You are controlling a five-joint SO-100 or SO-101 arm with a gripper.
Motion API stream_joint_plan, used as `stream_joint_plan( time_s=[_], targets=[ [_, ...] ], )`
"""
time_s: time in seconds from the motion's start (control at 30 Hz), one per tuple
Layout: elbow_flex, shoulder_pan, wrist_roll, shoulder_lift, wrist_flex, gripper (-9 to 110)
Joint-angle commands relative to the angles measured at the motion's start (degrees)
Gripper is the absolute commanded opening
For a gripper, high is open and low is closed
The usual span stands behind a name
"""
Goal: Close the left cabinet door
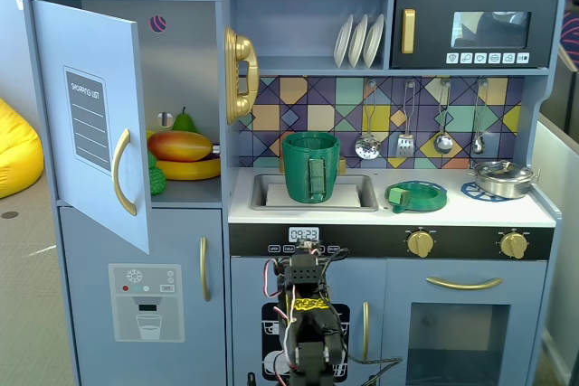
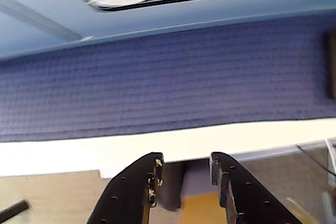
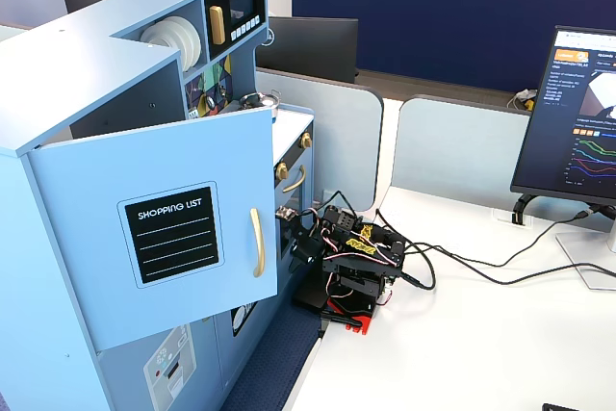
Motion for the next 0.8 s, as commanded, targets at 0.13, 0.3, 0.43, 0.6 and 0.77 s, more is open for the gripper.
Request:
stream_joint_plan(
  time_s=[0.13,0.3,0.43,0.6,0.77],
  targets=[
    [-18.46,-26.28,2.2,-0.62,-14.59,0],
    [-31.99,-38.85,0.97,-4.92,-20.13,0],
    [-41.75,-46.93,2.2,-8.44,-23.12,0],
    [-51.24,-56.95,-2.02,-11.43,-23.64,0],
    [-62.14,-61.96,-7.65,-17.49,-21.53,0]
  ],
)
